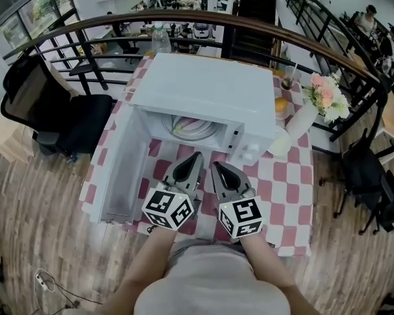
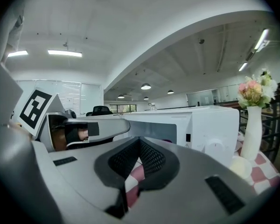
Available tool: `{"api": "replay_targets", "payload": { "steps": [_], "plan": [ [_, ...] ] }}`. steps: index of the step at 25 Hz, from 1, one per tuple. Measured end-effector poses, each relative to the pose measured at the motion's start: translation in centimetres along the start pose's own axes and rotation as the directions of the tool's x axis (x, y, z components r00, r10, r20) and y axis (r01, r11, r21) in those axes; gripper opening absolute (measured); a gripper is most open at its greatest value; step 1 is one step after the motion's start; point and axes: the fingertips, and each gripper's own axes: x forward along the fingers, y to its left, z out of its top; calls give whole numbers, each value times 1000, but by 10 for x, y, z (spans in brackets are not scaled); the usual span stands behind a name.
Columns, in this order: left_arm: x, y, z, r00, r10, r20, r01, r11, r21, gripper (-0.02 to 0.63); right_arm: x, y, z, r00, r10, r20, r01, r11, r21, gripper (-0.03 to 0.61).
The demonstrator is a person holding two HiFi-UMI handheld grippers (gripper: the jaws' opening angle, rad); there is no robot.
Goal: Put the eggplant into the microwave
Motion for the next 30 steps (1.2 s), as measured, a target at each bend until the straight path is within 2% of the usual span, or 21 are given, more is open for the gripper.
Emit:
{"api": "replay_targets", "payload": {
  "steps": [6,12,18,30],
  "plan": [
    [2,-11,-7,999,-14,-39,18,992,126,3,-4,-2,6,1000,-15,26,15,1000,-22,25],
    [3,-24,-12,997,-23,-68,40,963,268,3,-8,0,10,999,-12,43,14,999,-47,25],
    [3,-28,-14,997,-23,-77,45,952,302,3,-10,2,12,999,-4,49,7,998,-55,23],
    [3,-24,-17,996,13,-89,16,947,321,3,-12,-2,10,998,-29,47,31,998,-51,23]
  ]
}}
